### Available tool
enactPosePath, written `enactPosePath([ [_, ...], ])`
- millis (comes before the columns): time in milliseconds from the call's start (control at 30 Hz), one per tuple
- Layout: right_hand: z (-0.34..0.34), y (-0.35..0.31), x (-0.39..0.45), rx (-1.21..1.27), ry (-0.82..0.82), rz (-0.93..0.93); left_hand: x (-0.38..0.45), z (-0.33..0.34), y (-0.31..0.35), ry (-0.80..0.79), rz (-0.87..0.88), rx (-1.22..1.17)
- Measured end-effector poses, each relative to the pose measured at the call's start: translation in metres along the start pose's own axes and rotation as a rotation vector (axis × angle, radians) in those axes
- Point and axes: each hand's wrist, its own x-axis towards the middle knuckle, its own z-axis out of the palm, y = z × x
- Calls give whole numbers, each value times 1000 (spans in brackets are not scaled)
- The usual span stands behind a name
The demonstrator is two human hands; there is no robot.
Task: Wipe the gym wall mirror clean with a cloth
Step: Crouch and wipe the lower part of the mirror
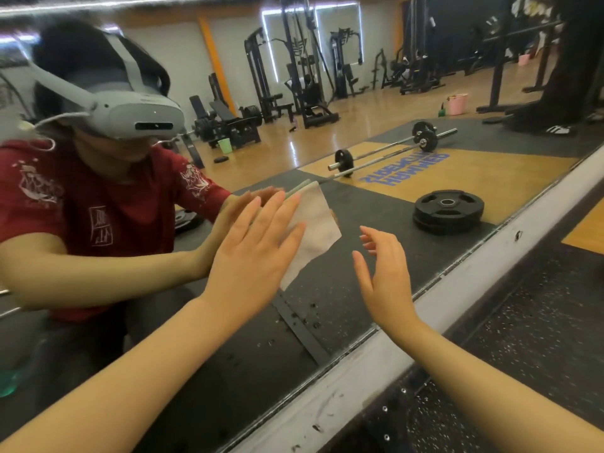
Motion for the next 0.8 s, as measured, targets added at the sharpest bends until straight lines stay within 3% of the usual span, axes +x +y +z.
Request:
enactPosePath([
  [200,35,-62,1,112,-35,-194,-34,-24,-19,55,-84,-11],
  [533,73,-79,-22,-177,-7,-139,-101,-14,-17,-142,51,40],
  [633,74,-59,-39,-184,-15,-117,-105,-1,-14,-205,55,96],
  [800,78,-52,-42,-13,27,-26,-108,10,-17,-163,96,196],
])
